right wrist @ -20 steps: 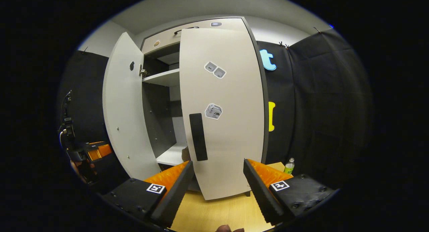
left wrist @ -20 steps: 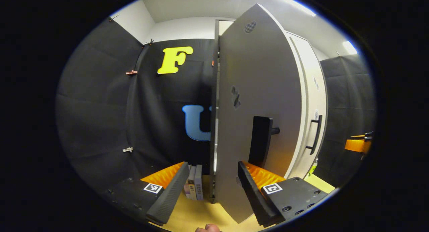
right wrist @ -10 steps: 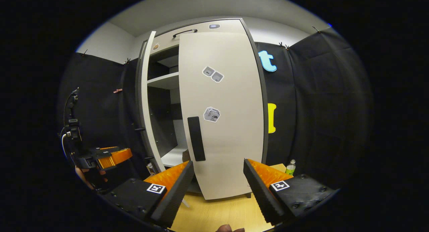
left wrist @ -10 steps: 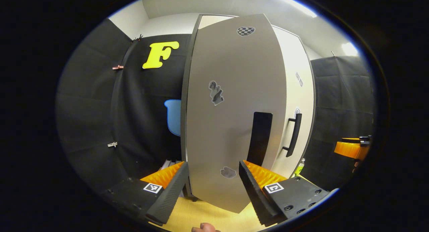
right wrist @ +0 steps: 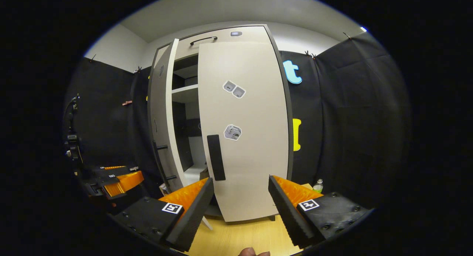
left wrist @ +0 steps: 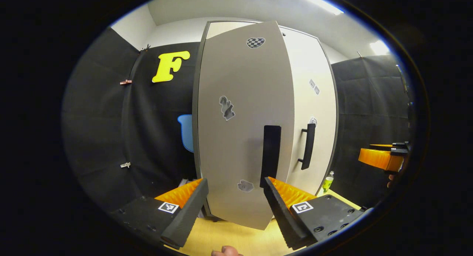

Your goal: Grab one shoe with the right hand and put it into the shoe cabinet, grab the other shoe with the left hand and put it into the shoe cabinet; then close the right door with the right hand and the left door with the left hand.

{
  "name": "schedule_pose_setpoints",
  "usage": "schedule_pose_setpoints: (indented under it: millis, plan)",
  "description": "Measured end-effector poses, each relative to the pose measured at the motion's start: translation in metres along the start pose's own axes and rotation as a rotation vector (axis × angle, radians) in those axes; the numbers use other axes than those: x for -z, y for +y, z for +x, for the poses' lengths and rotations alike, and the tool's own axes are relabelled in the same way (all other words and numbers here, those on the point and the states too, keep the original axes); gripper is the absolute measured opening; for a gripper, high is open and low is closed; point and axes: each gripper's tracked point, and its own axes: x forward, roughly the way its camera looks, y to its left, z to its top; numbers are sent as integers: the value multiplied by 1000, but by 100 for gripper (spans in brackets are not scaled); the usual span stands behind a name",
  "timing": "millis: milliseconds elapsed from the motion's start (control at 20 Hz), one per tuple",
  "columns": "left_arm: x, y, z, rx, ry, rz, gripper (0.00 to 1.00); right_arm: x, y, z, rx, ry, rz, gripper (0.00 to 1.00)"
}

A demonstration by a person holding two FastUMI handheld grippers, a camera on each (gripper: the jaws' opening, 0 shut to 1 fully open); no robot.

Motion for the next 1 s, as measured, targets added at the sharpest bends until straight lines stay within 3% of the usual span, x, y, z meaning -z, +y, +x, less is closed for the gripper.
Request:
schedule_pose_setpoints:
  millis: [1000]
  plan:
    - [-6,-3,-21,35,-14,-1,95,3,6,-15,36,-29,-27,98]
